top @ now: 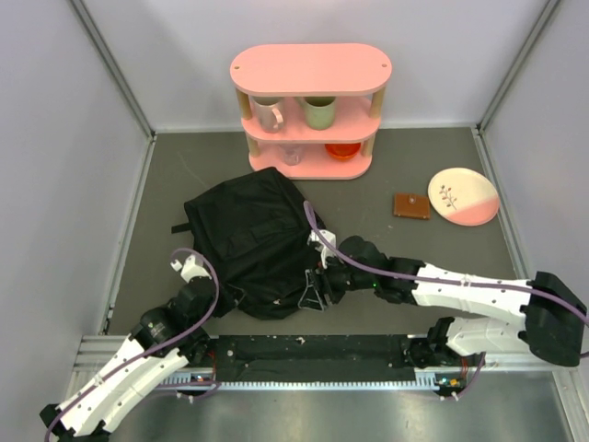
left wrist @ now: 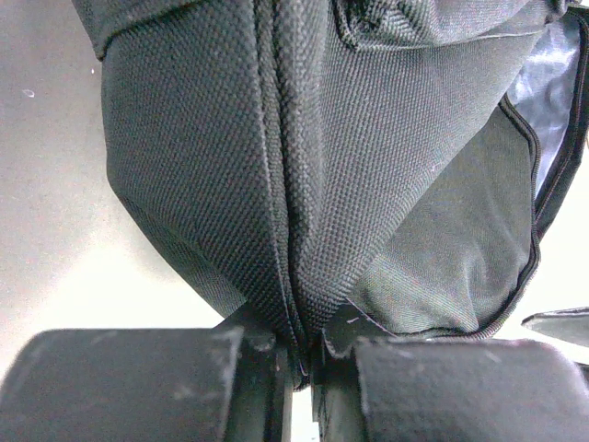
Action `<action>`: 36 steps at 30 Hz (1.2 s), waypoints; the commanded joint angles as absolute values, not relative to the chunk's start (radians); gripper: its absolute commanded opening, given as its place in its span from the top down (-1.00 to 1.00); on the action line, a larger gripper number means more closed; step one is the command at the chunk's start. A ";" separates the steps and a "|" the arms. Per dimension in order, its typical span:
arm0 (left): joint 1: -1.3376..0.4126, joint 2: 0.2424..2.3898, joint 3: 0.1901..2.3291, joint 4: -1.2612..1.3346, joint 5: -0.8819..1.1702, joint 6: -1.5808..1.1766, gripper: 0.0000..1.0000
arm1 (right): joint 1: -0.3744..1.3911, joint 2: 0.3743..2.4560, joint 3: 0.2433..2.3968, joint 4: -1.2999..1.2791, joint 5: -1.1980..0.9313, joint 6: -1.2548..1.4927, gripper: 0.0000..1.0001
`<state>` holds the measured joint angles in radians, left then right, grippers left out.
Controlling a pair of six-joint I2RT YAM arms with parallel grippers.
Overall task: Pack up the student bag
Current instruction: Zip the student bag at the center of the board.
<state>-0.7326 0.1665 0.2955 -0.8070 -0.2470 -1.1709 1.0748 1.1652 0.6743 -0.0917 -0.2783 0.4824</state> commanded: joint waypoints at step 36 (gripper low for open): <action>-0.723 0.170 0.287 -0.681 -0.267 -1.161 0.83 | 1.111 1.466 0.856 0.069 -0.357 0.497 0.42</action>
